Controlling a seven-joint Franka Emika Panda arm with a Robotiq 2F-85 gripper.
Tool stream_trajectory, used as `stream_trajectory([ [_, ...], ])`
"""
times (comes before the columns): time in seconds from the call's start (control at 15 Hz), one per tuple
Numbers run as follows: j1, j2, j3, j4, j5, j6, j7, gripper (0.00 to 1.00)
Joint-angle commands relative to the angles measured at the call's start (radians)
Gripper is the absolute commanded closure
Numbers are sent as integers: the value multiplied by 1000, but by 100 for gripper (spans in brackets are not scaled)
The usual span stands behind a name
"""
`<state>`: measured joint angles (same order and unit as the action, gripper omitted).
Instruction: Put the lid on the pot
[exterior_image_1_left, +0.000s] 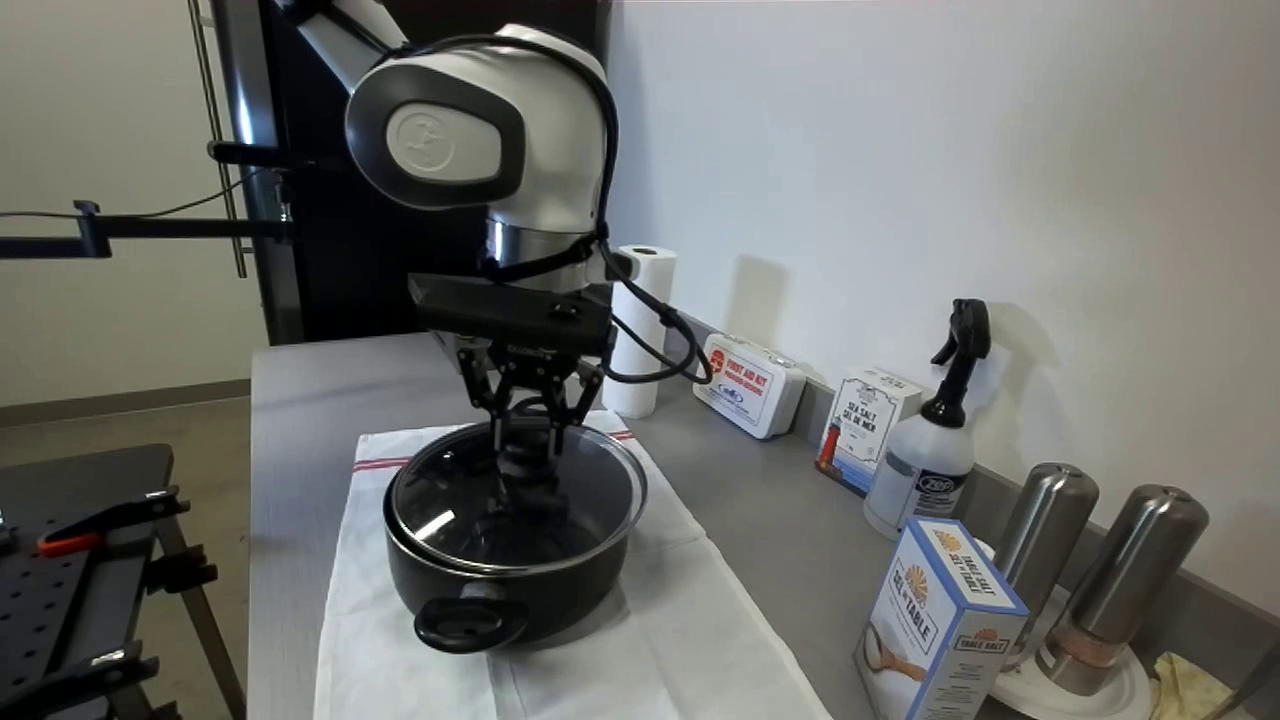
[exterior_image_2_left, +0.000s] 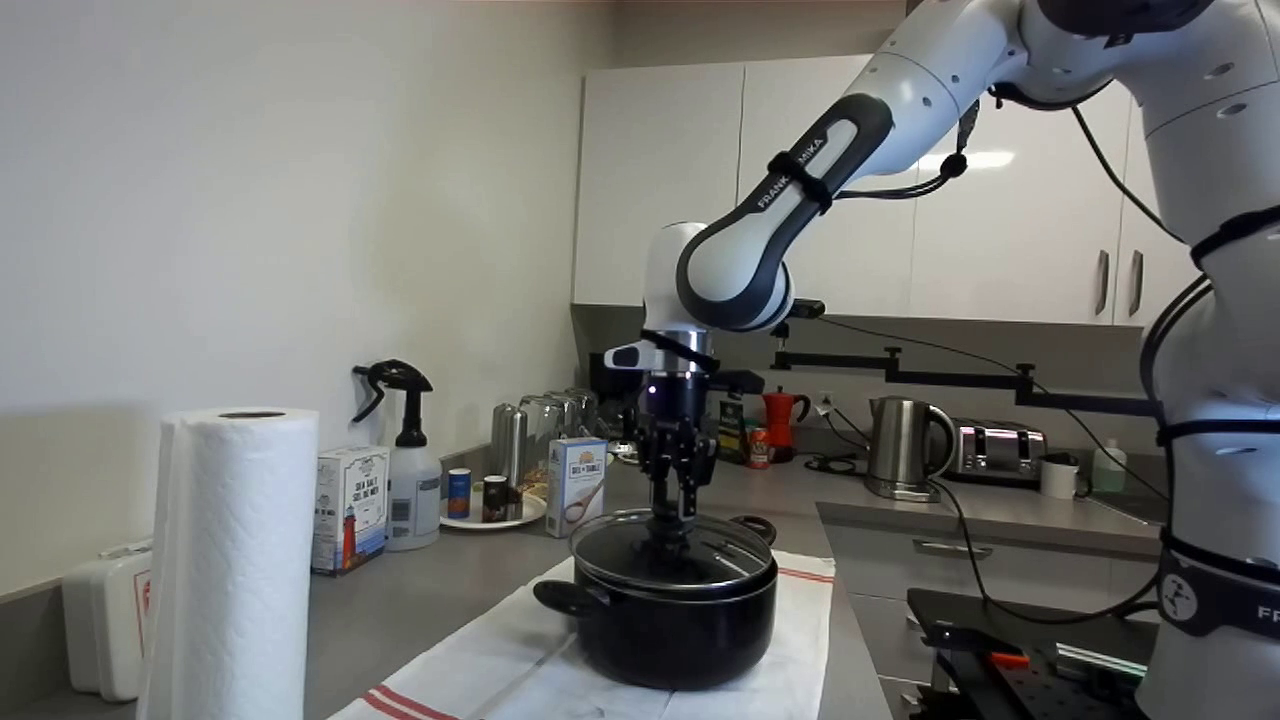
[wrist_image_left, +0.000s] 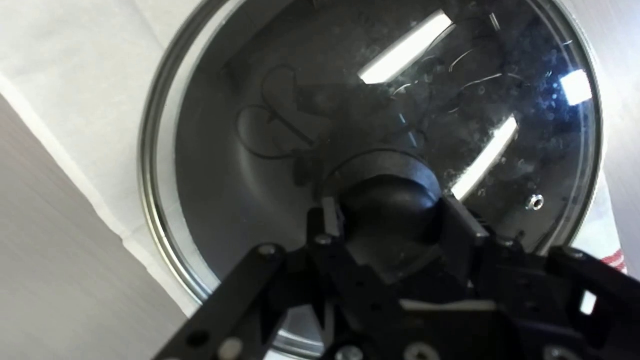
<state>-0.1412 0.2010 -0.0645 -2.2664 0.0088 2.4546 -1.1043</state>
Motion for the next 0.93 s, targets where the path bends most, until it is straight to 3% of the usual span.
stream_trajectory([
  [0.0,6,-14,17,-24,-4,22,25,75],
  [0.87,1,-60,9,-108,-16,87,51,75],
])
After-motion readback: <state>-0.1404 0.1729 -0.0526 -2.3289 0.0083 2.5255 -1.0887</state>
